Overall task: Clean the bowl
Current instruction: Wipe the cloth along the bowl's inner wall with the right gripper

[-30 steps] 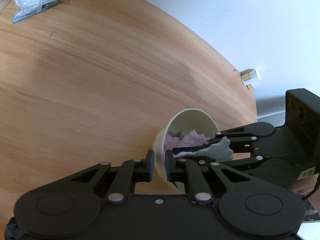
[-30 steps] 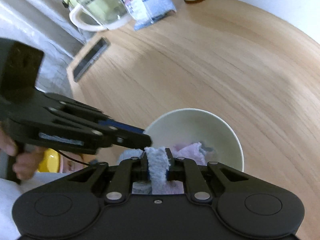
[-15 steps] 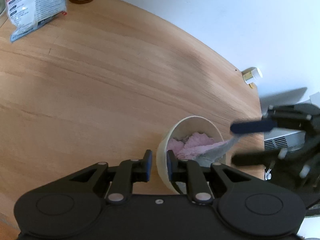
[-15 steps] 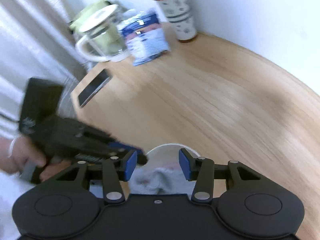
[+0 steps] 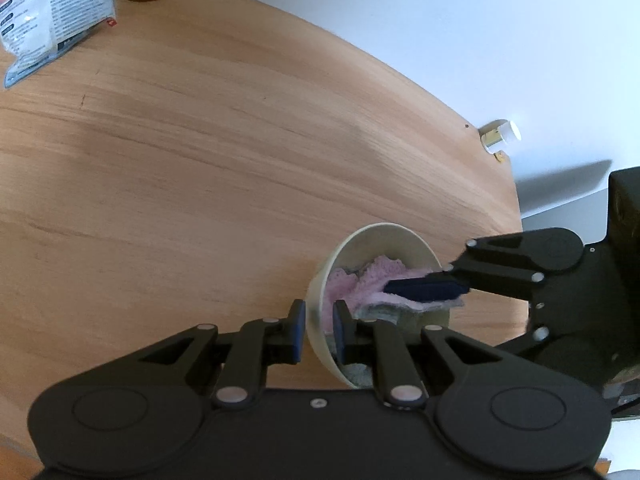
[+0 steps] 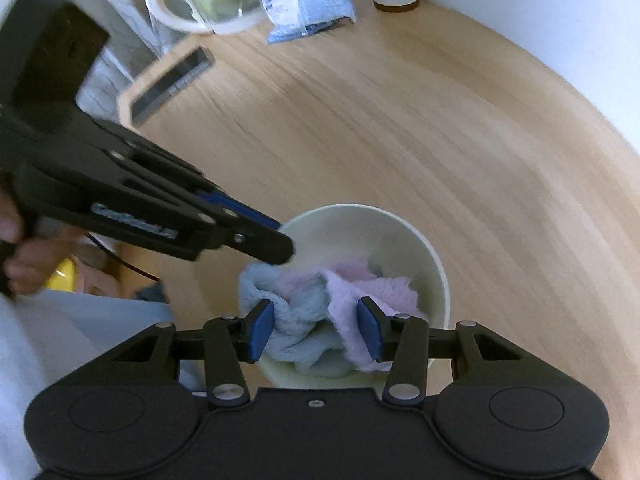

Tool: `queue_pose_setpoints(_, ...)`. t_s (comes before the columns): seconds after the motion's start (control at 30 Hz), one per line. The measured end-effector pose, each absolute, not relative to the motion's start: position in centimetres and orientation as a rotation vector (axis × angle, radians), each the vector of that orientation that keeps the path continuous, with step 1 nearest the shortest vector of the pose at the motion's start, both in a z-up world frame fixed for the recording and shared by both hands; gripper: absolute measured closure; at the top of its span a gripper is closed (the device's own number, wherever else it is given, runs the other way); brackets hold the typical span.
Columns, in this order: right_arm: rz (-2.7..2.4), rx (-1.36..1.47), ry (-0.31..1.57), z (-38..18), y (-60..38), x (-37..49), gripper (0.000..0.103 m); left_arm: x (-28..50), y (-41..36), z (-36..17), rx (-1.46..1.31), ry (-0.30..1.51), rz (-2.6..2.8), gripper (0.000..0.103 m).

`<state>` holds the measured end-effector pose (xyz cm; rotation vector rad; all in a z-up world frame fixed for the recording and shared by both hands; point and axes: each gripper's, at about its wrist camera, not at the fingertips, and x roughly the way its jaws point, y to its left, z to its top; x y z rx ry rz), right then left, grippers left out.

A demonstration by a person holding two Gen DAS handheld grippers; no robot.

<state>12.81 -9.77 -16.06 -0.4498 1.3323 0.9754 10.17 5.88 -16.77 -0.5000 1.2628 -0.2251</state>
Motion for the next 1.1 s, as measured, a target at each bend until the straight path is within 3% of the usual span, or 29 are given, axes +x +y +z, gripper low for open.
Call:
queue_pose_setpoints(0.3, 1.045, -0.66, 1.277, -18.0, -7.4, 12.1, 0.053, 10.5, 5.7, -17.1, -0.49, 1.274, -0.218, 0.089)
queue_pose_setpoints(0.47, 1.107, -0.835, 1.142, -18.3, -8.0, 10.4, 0.059, 10.6, 5.6, -17.3, -0.483, 1.289, -0.216, 0.089)
queue_pose_setpoints(1.1, 0.986, -0.894, 1.079, -18.4, -7.3, 9.1, 0.076, 10.5, 5.2, -16.8, -0.409, 1.286, -0.282, 0.089)
